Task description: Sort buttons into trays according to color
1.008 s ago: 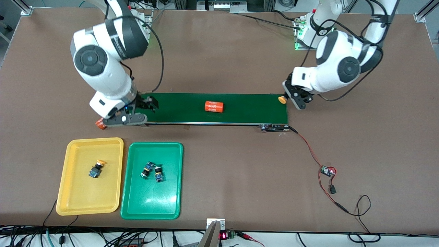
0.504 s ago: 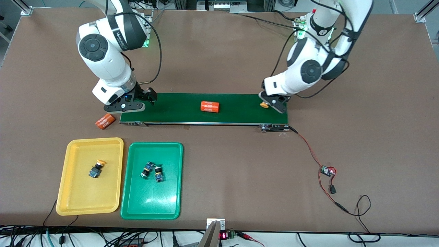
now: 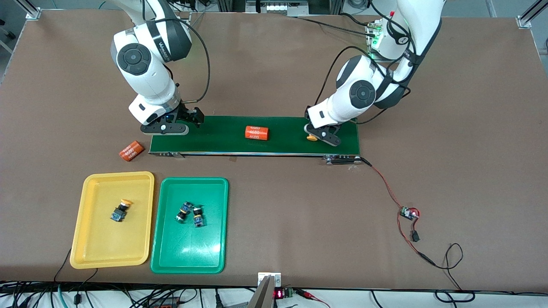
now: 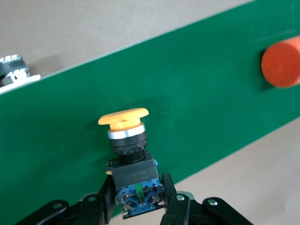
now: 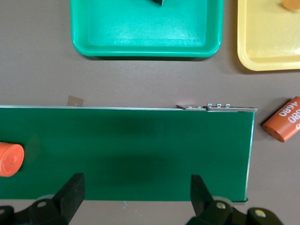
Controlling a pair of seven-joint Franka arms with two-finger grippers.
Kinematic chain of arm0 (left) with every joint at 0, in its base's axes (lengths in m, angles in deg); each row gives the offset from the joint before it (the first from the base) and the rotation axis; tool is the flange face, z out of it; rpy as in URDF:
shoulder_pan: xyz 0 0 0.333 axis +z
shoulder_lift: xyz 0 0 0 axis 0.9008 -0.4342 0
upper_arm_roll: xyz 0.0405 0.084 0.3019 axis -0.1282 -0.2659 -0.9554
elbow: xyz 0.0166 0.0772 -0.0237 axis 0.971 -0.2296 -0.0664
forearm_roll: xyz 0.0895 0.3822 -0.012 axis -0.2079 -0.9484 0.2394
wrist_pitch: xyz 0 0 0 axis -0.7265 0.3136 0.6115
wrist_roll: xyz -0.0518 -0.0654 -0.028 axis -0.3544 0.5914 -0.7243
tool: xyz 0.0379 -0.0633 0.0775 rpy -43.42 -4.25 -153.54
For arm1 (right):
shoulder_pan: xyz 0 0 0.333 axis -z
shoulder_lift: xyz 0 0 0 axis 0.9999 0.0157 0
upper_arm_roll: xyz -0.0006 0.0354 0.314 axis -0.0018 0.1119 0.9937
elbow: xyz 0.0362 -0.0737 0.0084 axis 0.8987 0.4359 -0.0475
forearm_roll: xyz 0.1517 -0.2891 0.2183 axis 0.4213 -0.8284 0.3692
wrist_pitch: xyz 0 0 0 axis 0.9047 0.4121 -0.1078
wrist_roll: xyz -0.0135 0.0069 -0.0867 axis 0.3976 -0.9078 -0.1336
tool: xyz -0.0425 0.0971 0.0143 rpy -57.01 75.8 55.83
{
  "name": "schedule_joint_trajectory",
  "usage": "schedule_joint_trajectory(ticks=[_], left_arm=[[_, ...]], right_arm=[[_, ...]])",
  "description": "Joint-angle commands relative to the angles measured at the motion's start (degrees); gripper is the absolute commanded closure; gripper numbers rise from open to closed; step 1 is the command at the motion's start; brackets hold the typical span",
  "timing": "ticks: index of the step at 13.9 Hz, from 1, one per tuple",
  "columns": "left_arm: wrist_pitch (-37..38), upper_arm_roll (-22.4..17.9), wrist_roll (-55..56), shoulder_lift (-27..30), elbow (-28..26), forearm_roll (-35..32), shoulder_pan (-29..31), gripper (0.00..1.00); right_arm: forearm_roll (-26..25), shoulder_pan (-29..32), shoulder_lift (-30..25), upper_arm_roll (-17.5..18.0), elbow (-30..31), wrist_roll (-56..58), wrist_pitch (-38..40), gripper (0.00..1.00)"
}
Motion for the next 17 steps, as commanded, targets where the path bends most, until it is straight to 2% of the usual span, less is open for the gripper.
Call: schedule_joint_trajectory(ticks=[1,2,5,7,9,11,13,14,15,17], left_arm=[[-0.49,-1.16,0.92,-3.32,4.06,-0.57,-1.37,0.44],[-0.49,-1.07,0.75,-3.41,4.42,-1.88,-1.37,0.00],[1.09,-1.07,1.01,0.00,4.25,-2.42,-1.37,0.00],[7.22,-1.16,0.92,4.91,4.25,-2.25,-0.67,0.00],[13.89,-1.33,0.66,9.40,4.25,-2.25,3.35,0.00],[18.57,-2.12,0.13,12.40,4.33,-2.34,9.85,0.00],[19.11,-6.49,-0.83,12.76,4.86,-2.34,15.66,0.00],[20.07,-9.91,-2.92,12.67,7.21,-3.81,15.95,0.00],[23.56,-12.30,-4.68,12.50,9.84,-8.70,16.04,0.00],[29.54,-15.38,-4.88,13.54,13.89,-11.30,17.00,0.00]], right_arm=[[0.28,-0.47,-1.70,-0.09,4.10,-1.34,-4.15,0.00],[0.28,-1.08,-1.52,-0.09,4.37,-1.34,-5.03,0.00],[0.28,-1.27,-1.17,-0.09,4.81,-1.95,-5.83,0.00],[0.28,-1.18,-0.82,-0.09,4.72,-1.95,-5.83,0.00],[0.28,-1.00,-0.56,-0.09,4.46,-1.95,-5.92,0.00],[0.28,-0.92,-0.56,-0.09,4.46,-1.95,-5.75,0.00],[0.28,-0.57,-0.56,-0.18,4.20,-1.95,-5.75,0.00],[0.28,-0.39,-0.56,-0.53,4.02,-1.69,-5.66,0.00],[0.28,-0.04,-0.56,-0.62,3.84,-1.60,-5.66,0.00],[0.28,0.49,-0.73,-0.62,3.84,-1.07,-5.83,0.00]])
